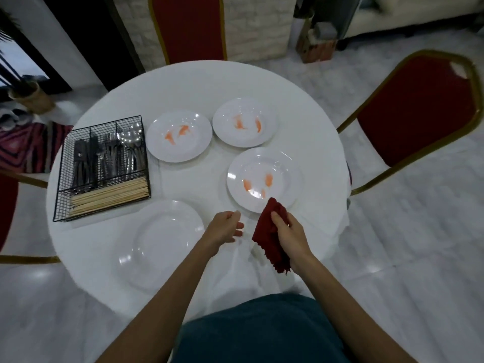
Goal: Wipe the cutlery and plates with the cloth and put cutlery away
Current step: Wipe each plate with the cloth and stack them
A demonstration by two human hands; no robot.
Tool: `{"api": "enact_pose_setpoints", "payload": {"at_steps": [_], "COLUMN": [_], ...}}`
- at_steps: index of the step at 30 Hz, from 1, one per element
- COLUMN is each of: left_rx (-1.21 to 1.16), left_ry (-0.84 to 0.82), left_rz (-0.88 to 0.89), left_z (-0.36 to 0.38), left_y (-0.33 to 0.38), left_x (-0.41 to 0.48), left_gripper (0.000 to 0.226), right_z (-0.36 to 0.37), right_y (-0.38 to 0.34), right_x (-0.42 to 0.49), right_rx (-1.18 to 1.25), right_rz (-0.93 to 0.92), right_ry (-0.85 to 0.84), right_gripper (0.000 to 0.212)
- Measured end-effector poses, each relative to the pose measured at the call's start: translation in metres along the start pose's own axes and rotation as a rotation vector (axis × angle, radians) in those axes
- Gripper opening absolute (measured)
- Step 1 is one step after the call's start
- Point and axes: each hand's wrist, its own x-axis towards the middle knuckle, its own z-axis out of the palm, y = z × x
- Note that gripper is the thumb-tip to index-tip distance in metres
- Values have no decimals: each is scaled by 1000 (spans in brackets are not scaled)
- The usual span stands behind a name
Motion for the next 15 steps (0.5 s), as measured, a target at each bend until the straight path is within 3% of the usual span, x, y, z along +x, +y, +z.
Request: {"api": "enact_pose_setpoints", "payload": {"at_steps": [5, 9, 13, 15], "left_rx": [-149, -378, -487, -587], "left_ry": [97, 192, 246, 214], "left_rz": [-69, -180, -89, -16], "left_z": [28, 50, 66, 71], "left_y": [35, 31, 38, 44], "left_x": [44, 58, 55, 46], "left_gripper": [42, 31, 11, 18], "right_z": [-36, -61, -90, -103], "right_y": [-14, -19, -44, -61], "right_x": [14, 18, 21, 22], "right_rx": [-97, -205, -240, -246], "right_rz": [-26, -41, -26, -31], "right_ry": [-96, -128, -103, -106], "right_gripper": [18, 13, 26, 25]}}
